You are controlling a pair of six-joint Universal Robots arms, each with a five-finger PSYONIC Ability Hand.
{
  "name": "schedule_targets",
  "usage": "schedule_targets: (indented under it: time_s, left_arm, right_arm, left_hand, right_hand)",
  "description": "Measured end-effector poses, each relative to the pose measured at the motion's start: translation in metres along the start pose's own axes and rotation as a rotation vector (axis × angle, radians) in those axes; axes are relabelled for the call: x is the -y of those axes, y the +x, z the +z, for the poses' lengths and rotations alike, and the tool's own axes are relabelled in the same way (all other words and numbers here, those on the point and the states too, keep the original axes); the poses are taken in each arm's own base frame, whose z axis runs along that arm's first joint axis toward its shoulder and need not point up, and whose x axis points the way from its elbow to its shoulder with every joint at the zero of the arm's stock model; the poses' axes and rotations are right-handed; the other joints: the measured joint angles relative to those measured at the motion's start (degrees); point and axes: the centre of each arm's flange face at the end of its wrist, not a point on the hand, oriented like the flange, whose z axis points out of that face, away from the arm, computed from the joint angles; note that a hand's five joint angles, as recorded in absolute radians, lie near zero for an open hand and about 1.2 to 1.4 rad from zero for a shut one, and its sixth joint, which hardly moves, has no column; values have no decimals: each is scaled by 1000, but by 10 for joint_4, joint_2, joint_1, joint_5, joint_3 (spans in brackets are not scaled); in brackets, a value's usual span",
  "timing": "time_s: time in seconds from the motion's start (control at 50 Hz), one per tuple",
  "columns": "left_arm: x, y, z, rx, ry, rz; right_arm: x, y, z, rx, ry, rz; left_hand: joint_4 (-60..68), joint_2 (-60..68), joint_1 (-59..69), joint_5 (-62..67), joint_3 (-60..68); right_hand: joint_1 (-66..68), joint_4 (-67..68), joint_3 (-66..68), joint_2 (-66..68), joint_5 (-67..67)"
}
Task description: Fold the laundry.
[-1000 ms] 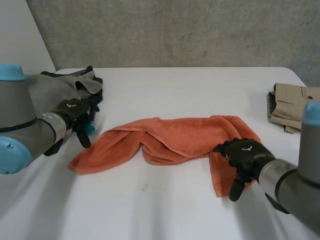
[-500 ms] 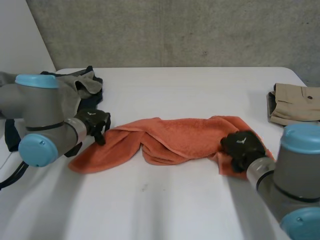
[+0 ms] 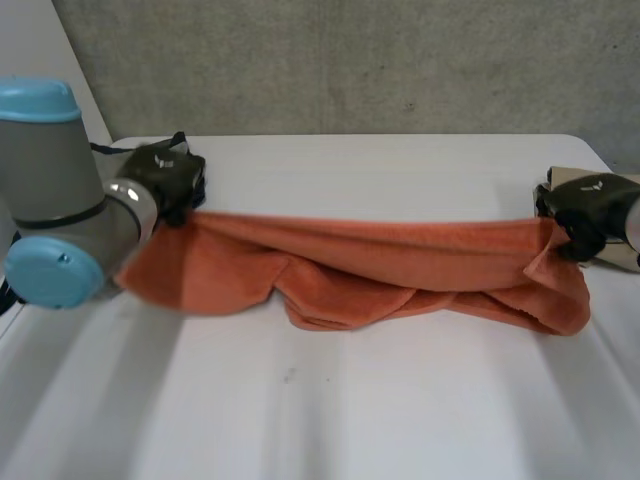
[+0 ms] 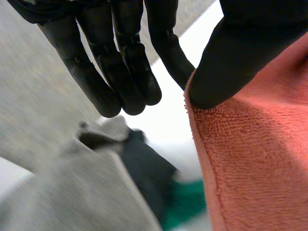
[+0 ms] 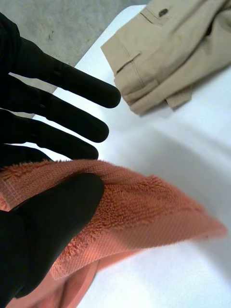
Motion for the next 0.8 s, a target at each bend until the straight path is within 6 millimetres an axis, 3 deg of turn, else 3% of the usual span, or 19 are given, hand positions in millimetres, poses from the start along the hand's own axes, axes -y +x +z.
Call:
schedule_targets:
  time_s: [0.1, 0.16, 0.18, 0.2, 0.22, 0.26, 0.32, 0.36, 0.48, 0.62, 0.66, 0.68, 0.7, 0.72, 0.8]
  left_arm:
    - [41, -22, 19, 131, 192, 63]
    - [83, -46, 22, 266, 362, 66]
    - [105, -60, 18, 338, 453, 57]
    - [109, -63, 17, 352, 471, 55]
    - [135, -79, 8, 431, 579, 39]
    - [160, -94, -6, 497, 684, 21]
    - [184, -108, -25, 550, 793, -5]
    - [187, -109, -31, 549, 804, -14]
    - [155, -91, -25, 464, 646, -28]
    - [74, -39, -12, 290, 320, -16]
    - [55, -22, -13, 241, 262, -3]
    - [55, -22, -13, 241, 262, -3]
    - [39, -7, -15, 198, 229, 14]
    - [33, 0, -16, 180, 221, 25]
    - [27, 16, -27, 145, 246, 84]
  right_arm:
    - [26, 18, 39, -146, 172, -42]
    - [59, 41, 52, -300, 393, -21]
    - [78, 53, 53, -375, 521, -1]
    - [82, 56, 53, -390, 548, 4]
    - [105, 70, 48, -467, 705, 30]
    - [125, 82, 38, -523, 854, 57]
    - [150, 93, 19, -558, 1050, 98]
    - [155, 94, 14, -541, 1100, 111]
    - [138, 82, 24, -402, 1032, 115]
    - [75, 54, 52, -211, 735, 147]
    - [49, 41, 59, -158, 611, 163]
    - [49, 41, 59, -158, 611, 163]
    - [29, 30, 62, -117, 508, 173]
    - [20, 24, 62, -100, 465, 175]
    - [0, 6, 61, -42, 335, 177]
  left_hand:
    - [0, 1, 0, 0, 1]
    - [0, 1, 0, 0, 1]
    - [0, 1, 0, 0, 1]
    - [0, 1, 0, 0, 1]
    - [0, 1, 0, 0, 1]
    - [0, 1, 0, 0, 1]
    - [0, 2, 0, 0, 1]
    - [0, 2, 0, 0, 1]
    - [0, 2, 0, 0, 1]
    - [1, 4, 0, 0, 3]
    - [1, 4, 0, 0, 3]
    - [1, 4, 0, 0, 3]
    - [1, 4, 0, 0, 3]
    - [1, 4, 0, 0, 3]
    - [2, 4, 0, 0, 3]
  right_hand:
    - [14, 0, 1, 0, 4]
    - [15, 0, 1, 0, 7]
    - [15, 0, 1, 0, 8]
    - [15, 0, 1, 0, 8]
    - [19, 0, 1, 0, 9]
    - [20, 0, 1, 0, 10]
    - [20, 0, 1, 0, 11]
    - [20, 0, 1, 0, 11]
    - [20, 0, 1, 0, 11]
    - [15, -24, -21, -18, -12]
    - [-47, -97, -93, -89, -90]
    - [-47, -97, -93, -89, -90]
    - [-169, -211, -207, -210, -207]
    - [-206, -255, -249, -247, -252]
    - [-395, -441, -435, -434, -444]
